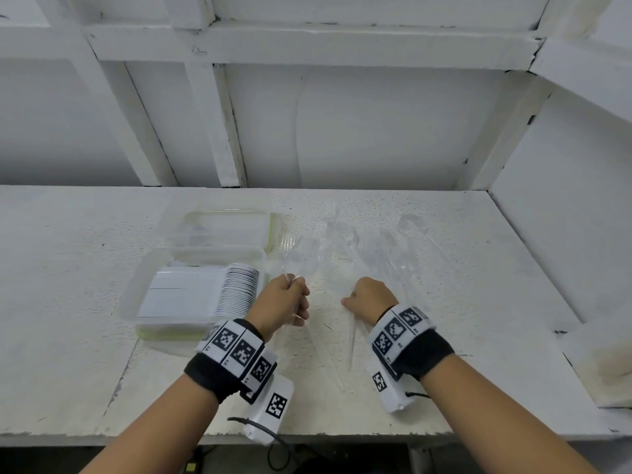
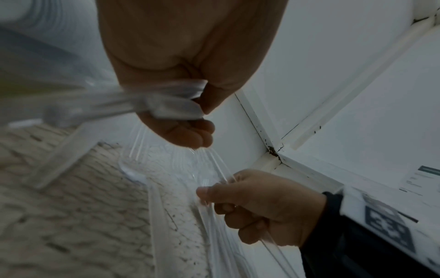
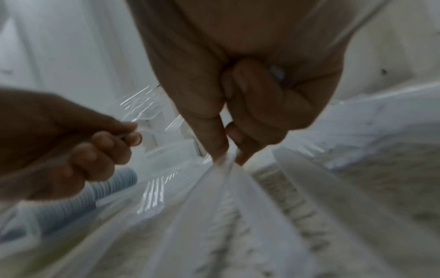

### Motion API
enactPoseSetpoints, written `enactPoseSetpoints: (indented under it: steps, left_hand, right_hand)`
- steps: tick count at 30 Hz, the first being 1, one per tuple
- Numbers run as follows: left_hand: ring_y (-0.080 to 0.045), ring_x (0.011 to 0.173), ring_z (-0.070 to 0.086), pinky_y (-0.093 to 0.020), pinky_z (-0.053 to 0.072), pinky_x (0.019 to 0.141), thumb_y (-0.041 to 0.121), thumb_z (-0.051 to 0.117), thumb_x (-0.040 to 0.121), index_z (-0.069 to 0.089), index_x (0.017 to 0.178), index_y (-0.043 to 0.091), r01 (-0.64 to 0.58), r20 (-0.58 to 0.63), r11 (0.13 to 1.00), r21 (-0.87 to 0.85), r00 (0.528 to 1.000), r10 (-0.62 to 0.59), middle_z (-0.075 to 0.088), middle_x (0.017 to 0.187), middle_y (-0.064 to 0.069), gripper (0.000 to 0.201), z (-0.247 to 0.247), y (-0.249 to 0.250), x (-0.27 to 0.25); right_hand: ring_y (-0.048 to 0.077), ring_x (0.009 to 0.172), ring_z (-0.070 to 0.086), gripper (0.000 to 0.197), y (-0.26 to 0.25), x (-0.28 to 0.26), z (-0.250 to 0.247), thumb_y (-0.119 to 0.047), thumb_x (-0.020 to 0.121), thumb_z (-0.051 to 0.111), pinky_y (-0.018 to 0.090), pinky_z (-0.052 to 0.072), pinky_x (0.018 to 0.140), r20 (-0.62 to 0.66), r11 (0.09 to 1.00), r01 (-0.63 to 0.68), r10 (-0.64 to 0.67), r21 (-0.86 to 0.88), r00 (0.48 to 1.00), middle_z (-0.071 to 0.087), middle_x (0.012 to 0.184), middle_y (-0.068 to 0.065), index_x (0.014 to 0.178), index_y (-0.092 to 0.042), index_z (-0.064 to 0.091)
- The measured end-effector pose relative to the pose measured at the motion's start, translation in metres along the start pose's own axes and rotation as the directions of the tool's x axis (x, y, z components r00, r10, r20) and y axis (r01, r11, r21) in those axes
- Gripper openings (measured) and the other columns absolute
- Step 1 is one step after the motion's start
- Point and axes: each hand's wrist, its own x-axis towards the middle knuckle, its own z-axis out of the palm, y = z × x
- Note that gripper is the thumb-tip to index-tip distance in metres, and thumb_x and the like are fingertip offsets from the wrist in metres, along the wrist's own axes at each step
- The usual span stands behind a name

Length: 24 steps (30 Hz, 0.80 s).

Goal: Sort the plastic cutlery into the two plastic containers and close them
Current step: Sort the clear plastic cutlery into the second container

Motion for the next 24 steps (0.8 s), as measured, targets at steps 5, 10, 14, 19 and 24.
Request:
enactPoseSetpoints:
  steps: [5, 10, 14, 19, 24]
  left_hand:
    - [-0.014, 0.051, 0.051, -0.022, 0.046, 0.049, 0.02, 0.035, 0.1, 0.048, 0.085, 0.009, 0.011, 0.003, 0.998, -0.057, 1.0, -0.011, 0.05, 0.066, -0.004, 0.023, -0.001, 0.002, -0.002]
    - [-0.011, 0.048, 0.044, -0.02, 0.038, 0.045, 0.02, 0.035, 0.1, 0.049, 0.089, 0.01, -0.001, 0.017, 0.999, -0.054, 1.0, 0.002, 0.049, 0.066, -0.003, 0.021, -0.001, 0.002, -0.003]
    - [-0.008, 0.045, 0.037, -0.018, 0.031, 0.042, 0.023, 0.037, 0.1, 0.051, 0.086, 0.015, -0.045, 0.033, 0.998, -0.041, 0.998, 0.046, 0.045, 0.063, 0.001, 0.022, 0.003, 0.004, -0.005]
    - [-0.007, 0.047, 0.034, -0.017, 0.028, 0.041, 0.027, 0.036, 0.1, 0.051, 0.092, 0.013, -0.081, 0.133, 0.996, 0.047, 0.988, 0.074, 0.042, 0.063, 0.002, 0.022, 0.011, 0.007, -0.011]
    - [-0.007, 0.047, 0.035, -0.017, 0.029, 0.041, 0.029, 0.035, 0.101, 0.051, 0.094, 0.013, -0.071, 0.169, 0.991, 0.109, 0.984, 0.052, 0.044, 0.065, 0.001, 0.024, 0.009, 0.005, -0.014]
  right_hand:
    - [0.01, 0.05, 0.031, 0.035, 0.005, -0.01, -0.014, -0.026, 0.091, 0.056, 0.019, 0.027, 0.042, 0.026, 0.905, 0.001, -0.013, 0.425, 1.0, 0.034, 0.061, -0.001, 0.066, -0.013, 0.035]
    - [0.008, 0.042, 0.031, 0.014, 0.001, -0.027, -0.029, -0.019, 0.094, 0.048, 0.015, 0.023, 0.035, -0.012, 0.63, 0.014, -0.008, 0.776, 1.0, 0.06, 0.066, 0.001, 0.081, -0.013, 0.049]
    - [0.006, 0.045, 0.029, 0.011, -0.01, -0.039, -0.031, -0.022, 0.092, 0.053, 0.016, 0.024, 0.037, -0.122, 0.531, 0.108, -0.008, 0.841, 0.992, 0.037, 0.058, -0.002, 0.084, -0.013, 0.051]
    - [0.004, 0.046, 0.032, 0.036, -0.024, -0.042, -0.022, -0.041, 0.086, 0.061, 0.015, 0.027, 0.04, -0.246, 0.594, 0.194, 0.007, 0.781, 0.969, 0.036, 0.054, -0.01, 0.064, -0.02, 0.043]
    - [0.01, 0.049, 0.025, 0.033, -0.025, -0.037, -0.017, -0.033, 0.086, 0.063, 0.019, 0.023, 0.039, -0.217, 0.548, 0.168, 0.026, 0.819, 0.976, 0.028, 0.058, -0.002, 0.068, -0.015, 0.042]
